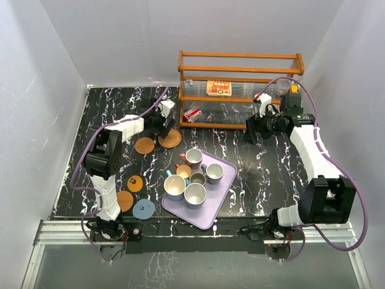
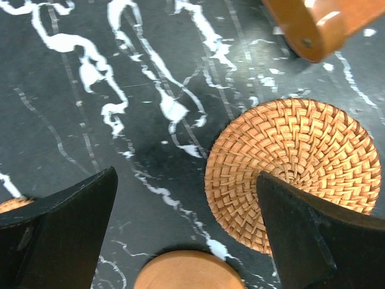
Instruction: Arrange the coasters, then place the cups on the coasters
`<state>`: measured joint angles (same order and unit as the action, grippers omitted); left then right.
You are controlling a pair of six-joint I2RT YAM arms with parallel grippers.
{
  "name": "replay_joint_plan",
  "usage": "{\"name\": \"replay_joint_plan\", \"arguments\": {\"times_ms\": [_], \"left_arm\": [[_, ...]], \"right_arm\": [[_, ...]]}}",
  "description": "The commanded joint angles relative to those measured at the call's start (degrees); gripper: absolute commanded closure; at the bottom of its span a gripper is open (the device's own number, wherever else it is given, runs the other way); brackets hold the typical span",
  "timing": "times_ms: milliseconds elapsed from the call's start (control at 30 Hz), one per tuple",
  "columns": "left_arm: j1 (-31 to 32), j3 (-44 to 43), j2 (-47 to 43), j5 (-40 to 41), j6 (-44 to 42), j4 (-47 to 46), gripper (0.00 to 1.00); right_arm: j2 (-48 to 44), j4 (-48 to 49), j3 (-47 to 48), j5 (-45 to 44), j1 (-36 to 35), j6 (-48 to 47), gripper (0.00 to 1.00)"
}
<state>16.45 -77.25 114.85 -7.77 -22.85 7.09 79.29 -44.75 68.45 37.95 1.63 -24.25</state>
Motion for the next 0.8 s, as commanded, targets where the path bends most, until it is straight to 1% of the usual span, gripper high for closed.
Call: {"name": "replay_joint_plan", "arguments": {"times_ms": [0, 200, 433, 767], "left_arm": [[-2.27, -1.66, 1.71, 9.02, -1.15, 0.82, 0.01], [-4.94, -3.61, 3.19, 10.84, -1.7, 0.74, 0.01], [-6.52, -5.78, 4.86, 11.92, -1.78, 0.97, 0.01], [-7.13, -8.11, 5.7, 10.08, -0.83, 2.36, 0.01]], "right_arm": [[-1.35, 3.0, -0.11, 1.72, 0.31, -0.16, 0.13], [-1.11, 2.91, 0.11, 1.9, 0.31, -0.25, 0.13], [-0.67, 2.66, 0.45, 2.12, 0.39, -0.23, 0.13], [-0.7, 2.57, 0.37, 2.3, 0.39, -0.31, 0.13]]}}
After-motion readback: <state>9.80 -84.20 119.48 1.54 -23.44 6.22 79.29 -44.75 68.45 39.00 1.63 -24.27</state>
